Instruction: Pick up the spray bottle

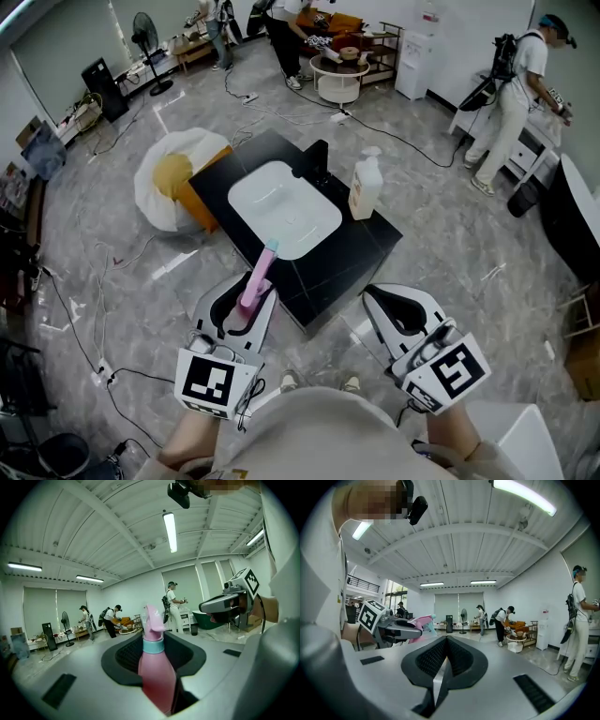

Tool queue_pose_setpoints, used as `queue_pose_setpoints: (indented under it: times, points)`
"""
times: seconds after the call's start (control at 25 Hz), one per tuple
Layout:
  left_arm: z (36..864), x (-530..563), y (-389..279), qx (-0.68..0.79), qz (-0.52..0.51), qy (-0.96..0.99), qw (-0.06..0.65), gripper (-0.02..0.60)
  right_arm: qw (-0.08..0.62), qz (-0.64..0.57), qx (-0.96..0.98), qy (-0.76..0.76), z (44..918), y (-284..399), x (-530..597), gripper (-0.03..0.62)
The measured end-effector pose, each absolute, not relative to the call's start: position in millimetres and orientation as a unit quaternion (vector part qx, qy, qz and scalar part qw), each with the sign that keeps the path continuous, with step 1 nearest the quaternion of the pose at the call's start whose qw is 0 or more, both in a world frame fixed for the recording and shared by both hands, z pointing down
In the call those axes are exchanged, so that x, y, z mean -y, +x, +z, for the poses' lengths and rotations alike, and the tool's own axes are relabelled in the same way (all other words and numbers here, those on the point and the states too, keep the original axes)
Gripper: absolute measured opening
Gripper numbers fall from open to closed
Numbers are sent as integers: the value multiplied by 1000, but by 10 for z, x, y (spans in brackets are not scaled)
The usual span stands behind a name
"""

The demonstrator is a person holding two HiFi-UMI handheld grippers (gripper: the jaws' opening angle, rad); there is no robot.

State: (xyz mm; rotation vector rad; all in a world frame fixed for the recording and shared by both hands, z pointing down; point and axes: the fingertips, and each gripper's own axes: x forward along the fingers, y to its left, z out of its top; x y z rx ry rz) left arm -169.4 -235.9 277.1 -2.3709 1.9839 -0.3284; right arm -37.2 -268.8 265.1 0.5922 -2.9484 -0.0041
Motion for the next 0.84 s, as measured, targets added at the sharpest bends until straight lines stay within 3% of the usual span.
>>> queue_pose_setpoints:
  times: [0.84]
  points:
    - [2858, 2288, -1734, -632, -110, -767, 8, 153, 78, 7, 979, 189, 2740, -461, 2620, 29]
